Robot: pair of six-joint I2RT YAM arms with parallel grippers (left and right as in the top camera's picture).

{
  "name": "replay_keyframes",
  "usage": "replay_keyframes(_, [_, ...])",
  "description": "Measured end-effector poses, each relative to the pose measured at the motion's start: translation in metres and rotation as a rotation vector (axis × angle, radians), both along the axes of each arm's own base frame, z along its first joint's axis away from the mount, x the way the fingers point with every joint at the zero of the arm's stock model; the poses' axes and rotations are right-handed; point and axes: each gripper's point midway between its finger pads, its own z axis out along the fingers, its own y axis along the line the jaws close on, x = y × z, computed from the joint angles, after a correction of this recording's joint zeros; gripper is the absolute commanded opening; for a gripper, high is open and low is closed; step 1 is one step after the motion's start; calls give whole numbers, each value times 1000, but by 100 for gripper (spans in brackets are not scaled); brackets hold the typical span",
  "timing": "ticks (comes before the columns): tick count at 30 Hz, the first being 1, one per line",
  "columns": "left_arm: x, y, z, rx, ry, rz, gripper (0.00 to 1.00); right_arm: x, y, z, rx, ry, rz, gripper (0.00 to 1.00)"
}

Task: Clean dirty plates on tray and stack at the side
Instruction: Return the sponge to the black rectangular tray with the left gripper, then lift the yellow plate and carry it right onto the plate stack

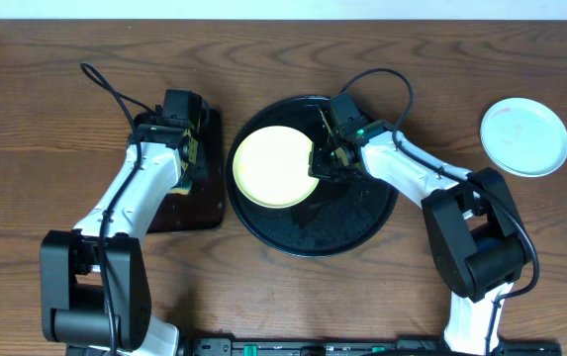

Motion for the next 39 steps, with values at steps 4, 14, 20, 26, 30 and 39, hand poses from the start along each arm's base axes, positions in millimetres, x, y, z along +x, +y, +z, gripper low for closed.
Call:
replay_keyframes(4, [1, -4, 5, -27, -16, -3, 69, -2, -3, 1, -8, 5, 13, 1])
replay_keyframes(14, [2, -22, 93, -154, -282, -48, 70, 25, -44, 94, 50, -193, -19, 1])
replay_keyframes(20, [-8, -29, 131, -203, -386, -75, 69, 32, -160, 171, 9, -333, -214, 1])
replay_keyframes(26, [-17, -34, 126, -231, -346, -87, 70, 18, -277, 174, -92, -306, -440, 1])
replay_keyframes(30, [-17, -36, 126, -245, -344, -94, 70, 7, -346, 167, -149, -289, -581, 1])
replay_keyframes(39, [-17, -37, 125, -248, -344, -95, 70, -24, -451, 106, -187, -141, -816, 1])
